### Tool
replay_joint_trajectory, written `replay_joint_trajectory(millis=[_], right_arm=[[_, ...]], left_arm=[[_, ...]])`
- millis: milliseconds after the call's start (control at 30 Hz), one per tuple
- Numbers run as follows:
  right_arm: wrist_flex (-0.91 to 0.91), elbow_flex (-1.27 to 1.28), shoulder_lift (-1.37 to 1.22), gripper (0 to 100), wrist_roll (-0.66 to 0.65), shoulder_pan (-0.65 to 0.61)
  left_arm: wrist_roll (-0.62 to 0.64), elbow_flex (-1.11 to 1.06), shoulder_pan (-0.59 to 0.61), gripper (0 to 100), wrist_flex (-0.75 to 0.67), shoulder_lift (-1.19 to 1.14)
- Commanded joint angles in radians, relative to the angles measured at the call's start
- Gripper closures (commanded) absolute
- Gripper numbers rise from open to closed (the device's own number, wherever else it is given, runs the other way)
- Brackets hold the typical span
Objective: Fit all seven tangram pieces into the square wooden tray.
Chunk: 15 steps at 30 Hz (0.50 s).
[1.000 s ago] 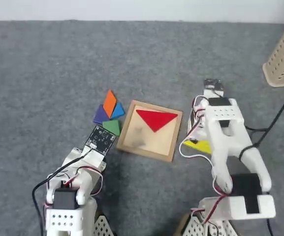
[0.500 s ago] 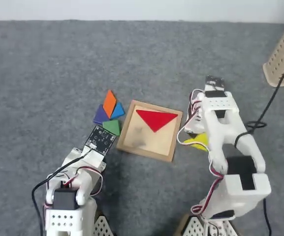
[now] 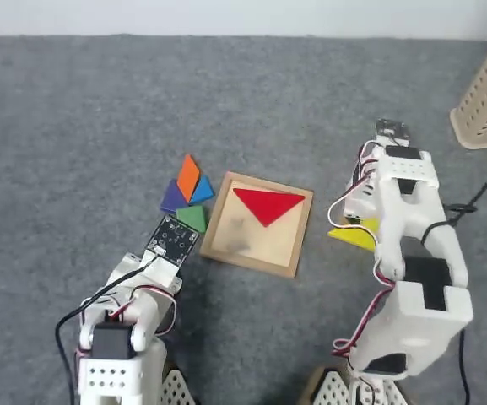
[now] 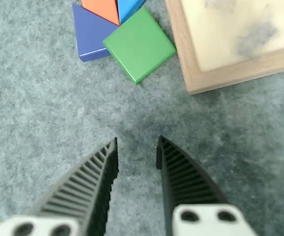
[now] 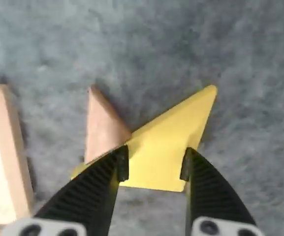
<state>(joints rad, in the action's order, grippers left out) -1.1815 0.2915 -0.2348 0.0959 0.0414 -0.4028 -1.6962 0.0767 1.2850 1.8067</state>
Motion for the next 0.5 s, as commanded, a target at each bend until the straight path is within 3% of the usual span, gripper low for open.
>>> replay_joint_trajectory(millis=[0,233,467], right_arm=[[-0.062,-0.046,0.125,80.6,0.051,0.019],[-0.104,-0.049,0.159,79.8,0.377,-0.027],[-0.117,-0.110,0.002,57.8,0.539,-0.027]], left_arm=[[0.011,0.012,0.003,88,-0.002,0.021],[0.011,0.012,0.003,88,-0.002,0.021],[0.011,0.012,0.003,88,-0.002,0.021]])
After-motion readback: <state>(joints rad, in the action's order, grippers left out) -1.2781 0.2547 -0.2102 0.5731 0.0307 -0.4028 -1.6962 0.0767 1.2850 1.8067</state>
